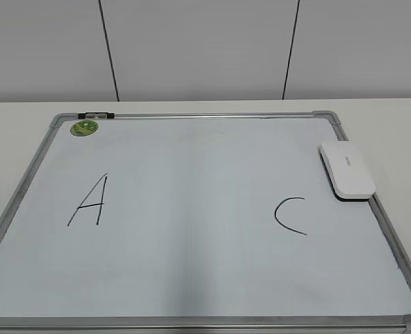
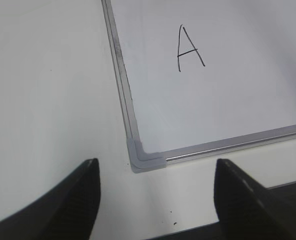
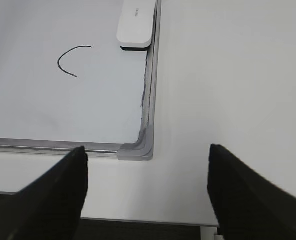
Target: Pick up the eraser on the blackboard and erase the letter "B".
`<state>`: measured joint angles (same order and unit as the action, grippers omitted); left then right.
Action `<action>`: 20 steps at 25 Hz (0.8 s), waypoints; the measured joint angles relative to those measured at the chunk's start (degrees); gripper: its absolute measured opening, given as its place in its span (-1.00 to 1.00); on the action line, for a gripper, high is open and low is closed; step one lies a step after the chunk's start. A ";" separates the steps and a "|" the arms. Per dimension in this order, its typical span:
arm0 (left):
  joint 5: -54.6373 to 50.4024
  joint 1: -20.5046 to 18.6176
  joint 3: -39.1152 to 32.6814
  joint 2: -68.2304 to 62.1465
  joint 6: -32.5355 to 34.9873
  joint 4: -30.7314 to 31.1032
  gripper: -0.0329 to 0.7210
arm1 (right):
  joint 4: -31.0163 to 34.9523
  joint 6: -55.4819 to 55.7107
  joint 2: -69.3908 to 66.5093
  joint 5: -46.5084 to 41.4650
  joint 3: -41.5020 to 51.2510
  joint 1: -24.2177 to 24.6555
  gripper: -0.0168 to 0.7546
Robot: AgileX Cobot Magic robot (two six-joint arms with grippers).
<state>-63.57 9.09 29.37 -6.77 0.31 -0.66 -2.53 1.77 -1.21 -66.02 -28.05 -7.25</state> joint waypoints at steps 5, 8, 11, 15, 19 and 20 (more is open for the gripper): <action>0.00 0.00 0.00 0.00 0.00 0.00 0.45 | 0.00 0.11 0.00 0.00 0.00 0.00 0.48; 0.00 0.00 0.00 0.22 0.00 0.00 0.45 | 0.00 0.11 0.00 0.00 0.00 0.00 0.48; 0.04 -0.10 0.00 2.26 0.00 0.00 0.45 | 0.00 0.11 0.00 0.00 0.00 0.00 0.48; 0.04 -1.76 0.00 5.56 0.00 0.00 0.45 | -0.10 0.11 0.00 0.00 0.00 0.52 0.48; 0.04 -4.97 0.00 6.21 0.00 0.00 0.45 | -0.10 0.11 0.69 0.13 0.00 3.80 0.48; 0.04 -5.90 0.00 6.18 0.00 0.00 0.45 | -0.10 0.11 1.42 0.13 0.00 4.48 0.48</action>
<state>-63.53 3.19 29.37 -0.59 0.31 -0.66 -2.63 1.88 0.20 -65.90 -28.05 -2.76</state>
